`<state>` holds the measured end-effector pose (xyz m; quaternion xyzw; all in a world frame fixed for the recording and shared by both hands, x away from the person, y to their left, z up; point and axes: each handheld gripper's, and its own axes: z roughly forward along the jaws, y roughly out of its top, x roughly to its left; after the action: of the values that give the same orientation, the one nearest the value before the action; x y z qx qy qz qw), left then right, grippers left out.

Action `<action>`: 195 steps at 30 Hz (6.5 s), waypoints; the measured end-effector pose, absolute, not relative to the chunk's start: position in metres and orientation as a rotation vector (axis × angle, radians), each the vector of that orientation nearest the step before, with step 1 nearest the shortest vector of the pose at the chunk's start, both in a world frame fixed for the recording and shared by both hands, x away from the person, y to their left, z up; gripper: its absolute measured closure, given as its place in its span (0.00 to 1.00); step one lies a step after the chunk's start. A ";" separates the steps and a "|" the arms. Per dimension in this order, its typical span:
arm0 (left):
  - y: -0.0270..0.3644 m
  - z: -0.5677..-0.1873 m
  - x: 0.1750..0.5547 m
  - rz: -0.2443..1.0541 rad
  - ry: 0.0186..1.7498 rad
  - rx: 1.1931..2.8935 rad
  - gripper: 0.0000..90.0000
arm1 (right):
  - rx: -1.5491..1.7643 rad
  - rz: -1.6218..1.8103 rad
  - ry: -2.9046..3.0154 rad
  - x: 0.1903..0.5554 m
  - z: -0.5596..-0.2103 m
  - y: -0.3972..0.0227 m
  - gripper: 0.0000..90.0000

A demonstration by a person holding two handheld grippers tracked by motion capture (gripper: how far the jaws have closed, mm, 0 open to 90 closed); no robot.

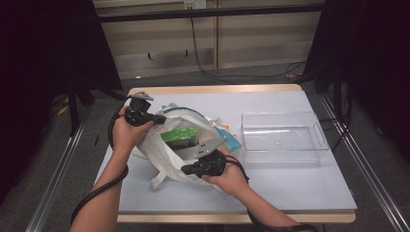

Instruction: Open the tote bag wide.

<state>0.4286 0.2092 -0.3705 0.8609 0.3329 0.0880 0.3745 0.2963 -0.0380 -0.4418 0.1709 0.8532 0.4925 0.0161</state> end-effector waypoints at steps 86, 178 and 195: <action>0.205 -0.371 0.430 0.329 0.858 2.240 0.97 | 0.537 1.474 2.608 0.299 -0.409 -0.066 0.85; 0.243 -0.390 0.374 0.248 0.828 2.192 0.95 | 0.644 1.217 2.497 0.392 -0.389 -0.117 1.00; 0.245 -0.412 0.376 0.207 0.887 2.220 1.00 | 0.713 1.169 2.504 0.406 -0.395 -0.119 1.00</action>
<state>0.3759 0.2453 -0.4119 0.8623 0.3446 0.0802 0.3624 0.4060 -0.1190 -0.3947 0.2473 0.8683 0.4055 0.1431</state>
